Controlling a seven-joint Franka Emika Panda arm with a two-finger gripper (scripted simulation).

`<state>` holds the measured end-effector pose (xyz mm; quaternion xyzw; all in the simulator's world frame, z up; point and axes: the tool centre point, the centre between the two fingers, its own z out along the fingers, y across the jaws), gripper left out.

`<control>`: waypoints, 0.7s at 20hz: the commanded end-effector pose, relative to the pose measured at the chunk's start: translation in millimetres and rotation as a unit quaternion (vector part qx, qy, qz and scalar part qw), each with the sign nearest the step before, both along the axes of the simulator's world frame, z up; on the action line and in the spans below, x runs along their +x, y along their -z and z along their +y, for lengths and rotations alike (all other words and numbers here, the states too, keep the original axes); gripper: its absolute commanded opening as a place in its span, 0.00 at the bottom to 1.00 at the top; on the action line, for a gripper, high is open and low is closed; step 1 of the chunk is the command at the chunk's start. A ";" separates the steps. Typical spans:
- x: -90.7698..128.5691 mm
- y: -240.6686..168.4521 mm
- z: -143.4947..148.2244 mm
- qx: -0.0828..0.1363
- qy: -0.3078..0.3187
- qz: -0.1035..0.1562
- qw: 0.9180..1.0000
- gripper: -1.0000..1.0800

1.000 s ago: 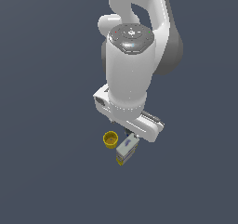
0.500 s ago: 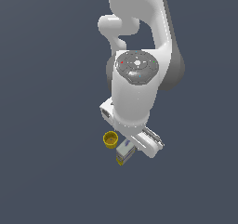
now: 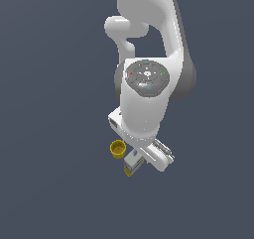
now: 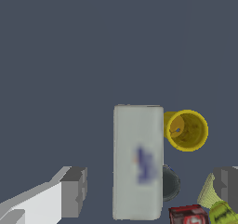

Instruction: Pick up a designated object from a clutter of objects.

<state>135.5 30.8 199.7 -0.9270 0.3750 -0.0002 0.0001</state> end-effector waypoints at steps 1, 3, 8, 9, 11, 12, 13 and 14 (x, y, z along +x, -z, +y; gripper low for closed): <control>-0.3 6.6 0.0 0.000 0.000 0.000 1.000 0.96; -0.5 15.6 -0.1 0.000 0.001 0.000 1.000 0.96; -1.1 40.4 -0.1 0.000 0.002 0.000 1.000 0.96; -1.1 43.4 0.1 0.000 0.002 0.000 1.000 0.96; -0.8 47.3 -0.2 0.000 0.002 0.000 1.000 0.96; -0.5 48.2 -0.1 0.000 0.002 0.000 1.000 0.96; -0.1 48.3 -0.1 0.000 0.002 0.000 1.000 0.96; 0.3 47.9 -0.1 0.000 0.002 0.000 1.000 0.96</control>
